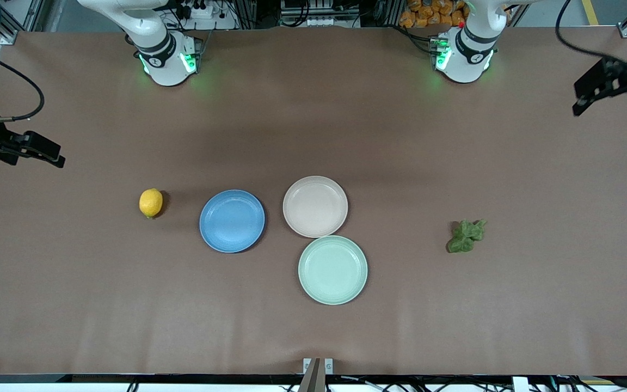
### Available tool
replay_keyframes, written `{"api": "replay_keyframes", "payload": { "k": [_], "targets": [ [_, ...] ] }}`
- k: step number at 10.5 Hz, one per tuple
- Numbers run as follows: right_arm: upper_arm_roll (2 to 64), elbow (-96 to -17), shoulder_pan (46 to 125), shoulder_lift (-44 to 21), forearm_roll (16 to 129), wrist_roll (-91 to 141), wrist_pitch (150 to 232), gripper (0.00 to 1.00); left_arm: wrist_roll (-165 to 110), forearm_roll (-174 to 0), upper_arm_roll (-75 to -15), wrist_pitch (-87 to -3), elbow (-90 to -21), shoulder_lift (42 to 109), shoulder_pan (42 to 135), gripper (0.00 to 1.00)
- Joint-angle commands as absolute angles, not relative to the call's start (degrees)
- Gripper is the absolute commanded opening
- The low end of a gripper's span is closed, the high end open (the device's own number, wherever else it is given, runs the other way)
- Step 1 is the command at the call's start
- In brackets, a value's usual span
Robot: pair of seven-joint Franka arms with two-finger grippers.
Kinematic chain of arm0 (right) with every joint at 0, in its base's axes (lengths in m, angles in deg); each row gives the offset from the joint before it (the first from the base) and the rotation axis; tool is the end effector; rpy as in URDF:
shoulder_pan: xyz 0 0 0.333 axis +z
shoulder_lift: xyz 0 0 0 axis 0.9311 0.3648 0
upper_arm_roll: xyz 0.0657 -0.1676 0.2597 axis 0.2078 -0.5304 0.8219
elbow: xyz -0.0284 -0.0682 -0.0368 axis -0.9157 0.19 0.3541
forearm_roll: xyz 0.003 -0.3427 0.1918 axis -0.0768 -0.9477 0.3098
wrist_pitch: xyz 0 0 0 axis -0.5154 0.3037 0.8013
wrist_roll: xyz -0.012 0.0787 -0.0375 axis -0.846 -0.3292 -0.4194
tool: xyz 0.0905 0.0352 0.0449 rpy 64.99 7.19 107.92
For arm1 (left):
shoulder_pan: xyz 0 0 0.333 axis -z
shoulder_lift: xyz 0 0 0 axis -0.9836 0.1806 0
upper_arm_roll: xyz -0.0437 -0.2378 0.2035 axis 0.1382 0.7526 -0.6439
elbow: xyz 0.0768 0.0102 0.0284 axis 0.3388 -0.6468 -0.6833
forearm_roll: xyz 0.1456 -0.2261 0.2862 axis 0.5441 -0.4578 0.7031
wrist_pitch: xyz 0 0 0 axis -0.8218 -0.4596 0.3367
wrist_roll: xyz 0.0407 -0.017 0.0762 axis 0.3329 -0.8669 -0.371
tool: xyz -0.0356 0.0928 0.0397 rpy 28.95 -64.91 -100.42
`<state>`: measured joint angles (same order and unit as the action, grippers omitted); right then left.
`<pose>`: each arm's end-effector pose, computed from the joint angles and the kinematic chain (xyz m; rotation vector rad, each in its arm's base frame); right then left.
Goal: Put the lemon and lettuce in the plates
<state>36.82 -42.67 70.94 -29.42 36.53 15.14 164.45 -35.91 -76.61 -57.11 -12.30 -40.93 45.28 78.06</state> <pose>0.5809 0.0098 0.6126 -3.1263 0.1155 0.0387 0.5140 -0.0420 0.7009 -3.1075 0.1715 -0.1020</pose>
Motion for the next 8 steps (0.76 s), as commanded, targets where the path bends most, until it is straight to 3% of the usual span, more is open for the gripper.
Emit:
{"api": "replay_keyframes", "payload": {
  "k": [1, 8],
  "targets": [
    [36.5, -42.5, 72.6, -28.2, 37.0, 14.4, 164.6, 1.0, -35.8, -77.8, -56.9, -11.2, -41.2, 45.4, 76.3, 1.0],
    [36.4, -42.1, 71.9, -25.8, 37.1, 14.7, 166.3, 1.0, -36.0, -78.1, -57.3, -10.8, -45.3, 45.8, 75.8, 1.0]
  ]
}}
